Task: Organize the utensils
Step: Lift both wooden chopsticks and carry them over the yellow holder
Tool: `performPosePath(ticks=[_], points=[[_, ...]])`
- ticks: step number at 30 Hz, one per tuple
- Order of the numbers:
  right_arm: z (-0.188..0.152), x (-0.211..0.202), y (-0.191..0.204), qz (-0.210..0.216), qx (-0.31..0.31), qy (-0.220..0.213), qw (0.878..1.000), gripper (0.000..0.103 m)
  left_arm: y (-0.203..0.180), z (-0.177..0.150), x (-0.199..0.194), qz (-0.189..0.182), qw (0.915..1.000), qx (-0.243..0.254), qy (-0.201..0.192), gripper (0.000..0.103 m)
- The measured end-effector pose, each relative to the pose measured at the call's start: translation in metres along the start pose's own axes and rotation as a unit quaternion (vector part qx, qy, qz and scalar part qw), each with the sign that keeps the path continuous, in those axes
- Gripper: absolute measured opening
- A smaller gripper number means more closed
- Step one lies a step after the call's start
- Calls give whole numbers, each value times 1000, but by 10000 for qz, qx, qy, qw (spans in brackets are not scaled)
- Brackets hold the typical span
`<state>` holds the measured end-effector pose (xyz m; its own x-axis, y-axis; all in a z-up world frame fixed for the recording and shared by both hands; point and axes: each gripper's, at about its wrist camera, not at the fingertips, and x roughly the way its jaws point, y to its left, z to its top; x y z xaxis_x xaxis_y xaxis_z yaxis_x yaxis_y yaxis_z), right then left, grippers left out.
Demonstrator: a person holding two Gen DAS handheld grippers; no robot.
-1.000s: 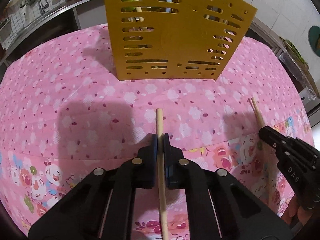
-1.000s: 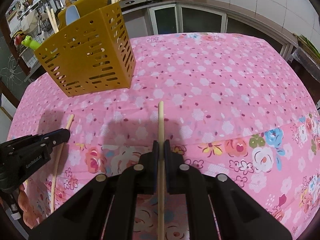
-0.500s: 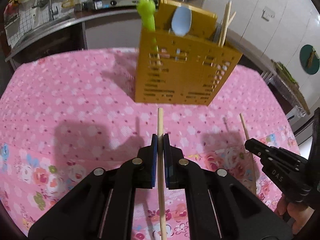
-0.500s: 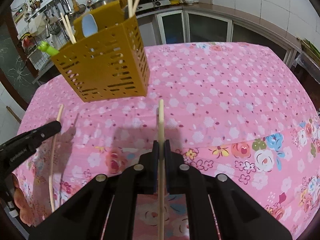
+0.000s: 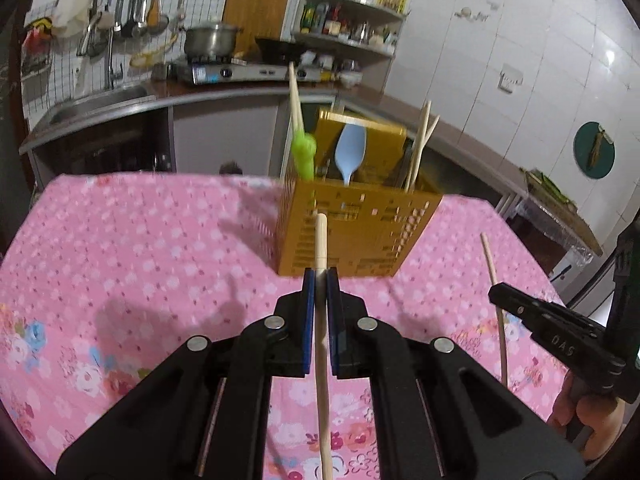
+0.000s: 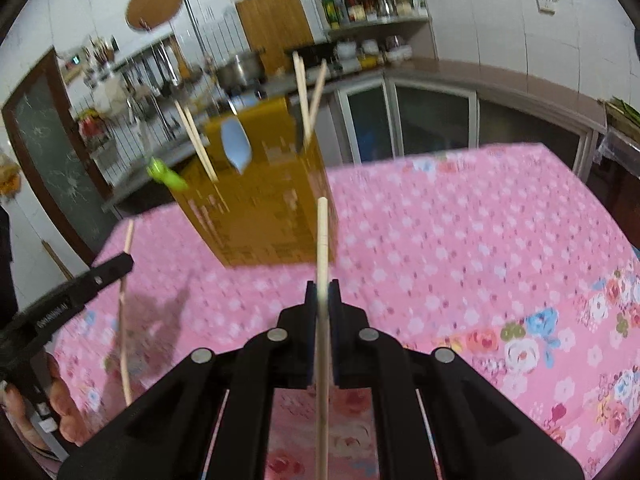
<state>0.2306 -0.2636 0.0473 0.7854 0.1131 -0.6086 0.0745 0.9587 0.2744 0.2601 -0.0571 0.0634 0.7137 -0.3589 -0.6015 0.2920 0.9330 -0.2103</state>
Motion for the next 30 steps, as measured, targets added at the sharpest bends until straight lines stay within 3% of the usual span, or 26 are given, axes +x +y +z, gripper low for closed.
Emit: performPosePath(ticks=[6, 10, 18, 24, 30], points=[[28, -29, 4, 267, -51, -871, 9958, 6, -14, 27, -29, -20, 9972, 246, -712, 4], [49, -49, 14, 479, -204, -1525, 9869, 6, -29, 51, -52, -7, 9898, 446, -1354, 4], [86, -57, 26, 635, -276, -2136, 9745, 6, -47, 95, -63, -123, 9756, 609, -2104, 4], [109, -52, 34, 686, -284, -2678, 9606, 6, -59, 114, -59, 9, 9568, 738, -2812, 4], [118, -42, 43, 837, -336, -3472, 9334, 6, -60, 126, -44, 217, 9351, 631, -3481, 4]])
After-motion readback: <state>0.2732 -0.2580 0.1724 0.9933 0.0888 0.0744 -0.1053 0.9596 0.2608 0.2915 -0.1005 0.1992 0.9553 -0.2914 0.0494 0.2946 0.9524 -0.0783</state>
